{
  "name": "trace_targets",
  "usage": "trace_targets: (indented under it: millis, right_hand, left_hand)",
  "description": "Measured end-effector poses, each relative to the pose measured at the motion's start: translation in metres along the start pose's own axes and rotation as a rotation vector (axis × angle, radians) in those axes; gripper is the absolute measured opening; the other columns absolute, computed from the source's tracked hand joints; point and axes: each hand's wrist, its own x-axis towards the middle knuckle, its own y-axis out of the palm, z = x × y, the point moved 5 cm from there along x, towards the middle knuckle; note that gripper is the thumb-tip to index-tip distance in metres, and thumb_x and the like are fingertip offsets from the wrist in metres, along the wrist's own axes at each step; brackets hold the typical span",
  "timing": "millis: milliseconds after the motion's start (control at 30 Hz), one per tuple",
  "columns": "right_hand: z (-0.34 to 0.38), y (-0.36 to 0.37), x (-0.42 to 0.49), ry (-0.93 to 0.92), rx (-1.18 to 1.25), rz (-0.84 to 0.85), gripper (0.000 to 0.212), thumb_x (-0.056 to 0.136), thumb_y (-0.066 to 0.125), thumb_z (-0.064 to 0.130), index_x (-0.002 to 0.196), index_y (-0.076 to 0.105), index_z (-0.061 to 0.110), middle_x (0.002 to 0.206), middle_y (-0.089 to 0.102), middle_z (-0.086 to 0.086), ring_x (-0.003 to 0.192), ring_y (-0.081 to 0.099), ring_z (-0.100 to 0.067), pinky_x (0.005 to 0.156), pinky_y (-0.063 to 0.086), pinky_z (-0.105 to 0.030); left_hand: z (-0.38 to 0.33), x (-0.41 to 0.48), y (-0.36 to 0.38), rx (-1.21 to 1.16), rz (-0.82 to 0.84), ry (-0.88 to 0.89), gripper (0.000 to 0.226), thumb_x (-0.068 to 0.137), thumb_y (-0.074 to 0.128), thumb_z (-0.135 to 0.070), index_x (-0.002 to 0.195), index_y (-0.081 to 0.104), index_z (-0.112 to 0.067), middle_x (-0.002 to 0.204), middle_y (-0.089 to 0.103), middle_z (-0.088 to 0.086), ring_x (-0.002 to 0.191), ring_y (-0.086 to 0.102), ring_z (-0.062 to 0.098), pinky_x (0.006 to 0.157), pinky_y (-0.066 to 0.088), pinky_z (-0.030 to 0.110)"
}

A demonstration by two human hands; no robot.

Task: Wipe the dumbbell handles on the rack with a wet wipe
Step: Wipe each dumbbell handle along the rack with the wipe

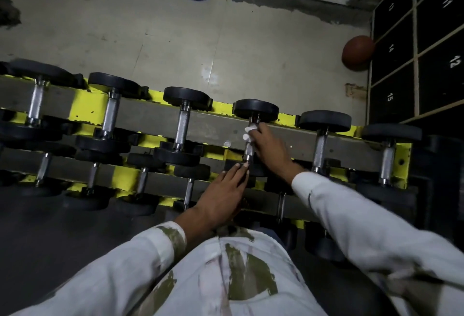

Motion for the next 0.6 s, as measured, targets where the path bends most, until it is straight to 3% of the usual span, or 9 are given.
trace_targets:
  millis: [100,167,233,300,400,500,600]
  right_hand:
    - [-0.003,0.014,-0.027,0.416,0.432,-0.194,0.024,0.095,0.059,0.009,0.118,0.062,0.014,0.11,0.065,-0.005,0.091,0.06,-0.017,0.069,0.045,-0.023]
    - [-0.015,0.031,-0.022,0.679,0.685,-0.168,0.018,0.093,0.057,0.005,0.104,0.069,0.013,0.101,0.071,-0.006,0.09,0.067,-0.022,0.07,0.049,-0.026]
    - [-0.025,0.044,-0.003,0.854,0.973,-0.093,0.021,0.094,0.053,0.004,0.093,0.071,0.013,0.095,0.073,-0.01,0.093,0.07,-0.034,0.077,0.059,-0.042]
    - [-0.032,0.049,0.021,1.016,1.357,-0.111,0.023,0.093,0.044,-0.005,0.09,0.064,0.005,0.097,0.068,-0.019,0.095,0.069,-0.04,0.089,0.057,-0.052]
    - [-0.033,0.047,0.044,1.129,1.827,-0.205,0.029,0.098,0.033,0.0,0.092,0.061,0.0,0.09,0.067,-0.024,0.083,0.066,-0.034,0.083,0.055,-0.049]
    - [-0.025,0.053,0.037,1.101,1.867,-0.231,0.03,0.102,0.035,0.01,0.092,0.063,0.003,0.086,0.068,-0.02,0.078,0.065,-0.03,0.072,0.054,-0.04]
    - [-0.028,0.054,0.014,1.063,1.539,-0.308,0.017,0.098,0.055,0.007,0.086,0.065,0.012,0.089,0.069,-0.013,0.083,0.067,-0.028,0.08,0.058,-0.042]
  left_hand:
    - [-0.001,0.0,0.001,-0.01,0.001,-0.005,0.087,0.101,0.056,-0.029,0.163,0.001,0.0,0.171,-0.01,0.017,0.158,-0.004,0.032,0.127,0.018,0.048]
    - [-0.001,0.0,0.001,-0.025,0.001,-0.01,0.086,0.101,0.054,-0.027,0.163,0.001,0.0,0.171,-0.011,0.017,0.158,-0.005,0.032,0.126,0.019,0.048]
    - [-0.001,-0.001,0.001,-0.021,0.006,-0.012,0.085,0.102,0.053,-0.026,0.163,0.0,0.0,0.171,-0.012,0.017,0.159,-0.006,0.032,0.126,0.019,0.048]
    - [-0.001,-0.002,-0.001,-0.011,0.01,-0.011,0.084,0.102,0.052,-0.023,0.162,-0.002,-0.001,0.171,-0.014,0.017,0.159,-0.007,0.032,0.127,0.018,0.047]
    - [-0.002,-0.001,-0.003,0.007,0.016,-0.009,0.082,0.103,0.049,-0.02,0.162,-0.004,-0.001,0.17,-0.015,0.016,0.158,-0.008,0.031,0.127,0.018,0.047]
    - [-0.002,-0.002,-0.002,0.009,0.029,-0.015,0.082,0.103,0.048,-0.023,0.162,-0.004,-0.001,0.17,-0.016,0.017,0.158,-0.008,0.032,0.126,0.019,0.048]
    - [-0.003,-0.002,0.0,0.013,0.021,-0.019,0.087,0.102,0.052,-0.025,0.162,-0.005,0.0,0.17,-0.017,0.017,0.158,-0.008,0.032,0.126,0.019,0.047]
